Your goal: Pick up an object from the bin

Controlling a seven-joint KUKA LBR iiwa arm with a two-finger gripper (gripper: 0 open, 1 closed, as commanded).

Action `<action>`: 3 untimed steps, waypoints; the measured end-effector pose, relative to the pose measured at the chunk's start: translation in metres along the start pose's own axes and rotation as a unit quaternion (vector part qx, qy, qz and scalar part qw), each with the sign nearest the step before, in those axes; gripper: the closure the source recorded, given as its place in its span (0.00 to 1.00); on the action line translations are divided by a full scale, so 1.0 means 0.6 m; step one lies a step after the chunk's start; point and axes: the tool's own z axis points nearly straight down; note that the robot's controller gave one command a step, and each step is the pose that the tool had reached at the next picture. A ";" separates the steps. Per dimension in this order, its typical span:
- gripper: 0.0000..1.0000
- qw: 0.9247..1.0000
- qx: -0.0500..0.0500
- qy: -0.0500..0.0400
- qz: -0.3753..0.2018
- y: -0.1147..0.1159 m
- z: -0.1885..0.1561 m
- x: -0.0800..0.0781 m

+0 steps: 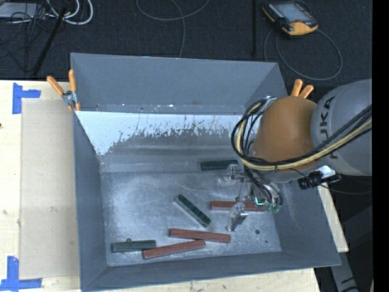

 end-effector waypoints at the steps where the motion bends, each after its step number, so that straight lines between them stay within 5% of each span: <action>1: 0.00 1.000 0.000 -0.004 0.000 0.000 -0.006 -0.003; 2: 1.00 0.999 0.001 -0.013 -0.029 -0.009 0.095 -0.007; 3: 1.00 0.999 0.001 -0.013 -0.029 -0.009 0.095 -0.007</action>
Offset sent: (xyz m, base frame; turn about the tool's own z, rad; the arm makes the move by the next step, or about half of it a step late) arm -0.0023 -0.0057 -0.0628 -0.0595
